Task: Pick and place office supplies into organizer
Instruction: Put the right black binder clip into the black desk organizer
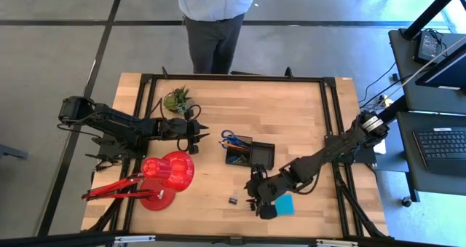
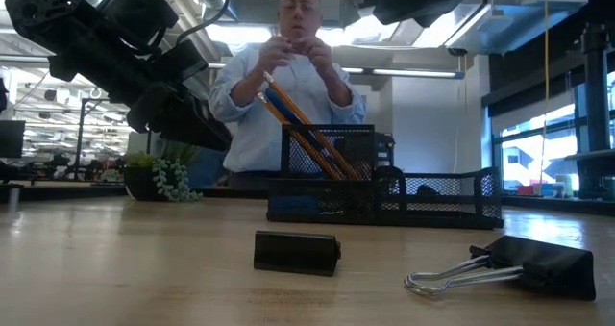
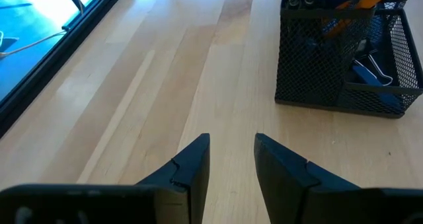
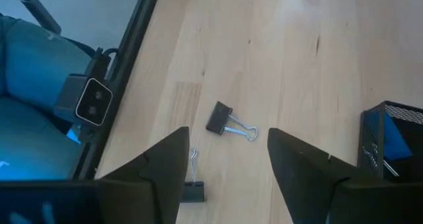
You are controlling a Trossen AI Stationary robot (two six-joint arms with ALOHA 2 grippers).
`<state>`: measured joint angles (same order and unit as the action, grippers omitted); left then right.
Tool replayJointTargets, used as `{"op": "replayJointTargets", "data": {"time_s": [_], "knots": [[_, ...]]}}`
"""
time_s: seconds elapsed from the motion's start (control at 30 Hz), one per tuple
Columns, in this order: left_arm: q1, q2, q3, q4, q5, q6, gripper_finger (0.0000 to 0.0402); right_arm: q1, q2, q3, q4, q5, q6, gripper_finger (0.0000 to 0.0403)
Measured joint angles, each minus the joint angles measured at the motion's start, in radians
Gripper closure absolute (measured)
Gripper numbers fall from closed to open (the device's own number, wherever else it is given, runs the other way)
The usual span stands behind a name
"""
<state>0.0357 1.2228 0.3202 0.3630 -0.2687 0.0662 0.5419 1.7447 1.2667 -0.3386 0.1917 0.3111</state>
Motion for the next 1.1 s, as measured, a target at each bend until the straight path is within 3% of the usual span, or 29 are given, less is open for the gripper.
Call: {"op": "replayJointTargets", "data": {"time_s": [0.47,0.97,1.1], "knots": [[0.000,0.000,0.000,0.000,0.000,0.000,0.0288,0.026,0.025,-0.001,0.006,0.002,0.006,0.0195],[0.000,0.000,0.000,0.000,0.000,-0.001,0.0288,0.084,0.159,-0.002,0.004,0.010,0.134,0.0195],[0.000,0.000,0.000,0.000,0.000,-0.014,0.0288,0.084,0.172,-0.002,0.005,0.009,0.240,0.0195]]}}
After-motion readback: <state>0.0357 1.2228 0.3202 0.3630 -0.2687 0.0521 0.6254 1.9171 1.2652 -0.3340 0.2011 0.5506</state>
